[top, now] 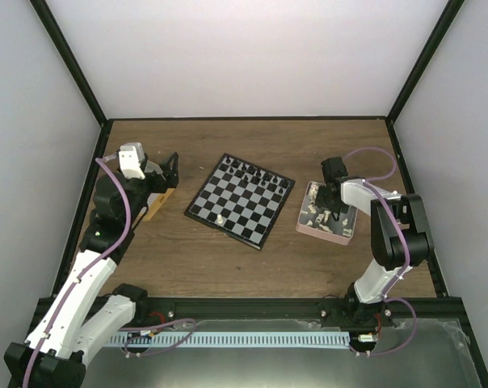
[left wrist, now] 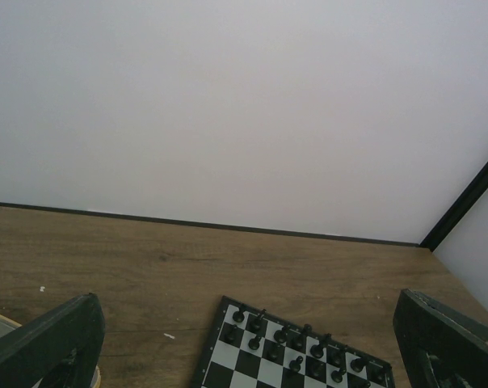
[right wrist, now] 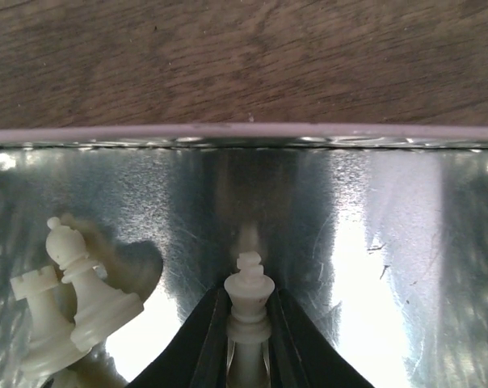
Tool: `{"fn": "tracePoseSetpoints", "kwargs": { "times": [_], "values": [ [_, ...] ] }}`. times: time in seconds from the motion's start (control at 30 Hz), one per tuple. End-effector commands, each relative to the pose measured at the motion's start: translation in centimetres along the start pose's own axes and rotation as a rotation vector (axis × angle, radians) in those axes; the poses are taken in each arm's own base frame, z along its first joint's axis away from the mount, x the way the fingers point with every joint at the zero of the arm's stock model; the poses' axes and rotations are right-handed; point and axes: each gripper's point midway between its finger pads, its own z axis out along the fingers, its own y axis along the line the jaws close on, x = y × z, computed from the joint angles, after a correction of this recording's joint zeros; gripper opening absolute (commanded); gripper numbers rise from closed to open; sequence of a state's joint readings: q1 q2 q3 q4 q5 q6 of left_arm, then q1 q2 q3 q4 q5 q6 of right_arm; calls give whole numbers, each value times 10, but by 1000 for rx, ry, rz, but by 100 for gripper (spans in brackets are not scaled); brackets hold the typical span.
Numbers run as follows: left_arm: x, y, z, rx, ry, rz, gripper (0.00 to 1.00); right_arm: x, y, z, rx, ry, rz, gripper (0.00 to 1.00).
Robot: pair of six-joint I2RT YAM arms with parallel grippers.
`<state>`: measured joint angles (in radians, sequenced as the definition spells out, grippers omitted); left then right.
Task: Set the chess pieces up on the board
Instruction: Pick up the chess piece from the storage box.
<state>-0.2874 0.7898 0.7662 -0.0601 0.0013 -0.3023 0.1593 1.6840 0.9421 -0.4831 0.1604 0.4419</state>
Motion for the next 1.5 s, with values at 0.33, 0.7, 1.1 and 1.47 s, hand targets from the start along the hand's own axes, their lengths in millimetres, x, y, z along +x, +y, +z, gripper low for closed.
{"fn": "tracePoseSetpoints", "kwargs": {
  "times": [0.33, 0.7, 1.1, 1.47],
  "values": [
    [20, -30, 19, 179, 113, -59, 100, -50, 10, -85, -201, -309, 169, 10],
    [88, -122, 23, 437, 234, -242, 93, -14, 119, -184, -905, -196, 418, 9],
    [142, -137, -9, 461, 251, -329, 83, 31, 216, -239, -1204, -76, 538, 6],
    [143, -135, -17, 506, 167, -383, 64, 36, 242, -258, -1284, 22, 626, 6]
  ]
}}
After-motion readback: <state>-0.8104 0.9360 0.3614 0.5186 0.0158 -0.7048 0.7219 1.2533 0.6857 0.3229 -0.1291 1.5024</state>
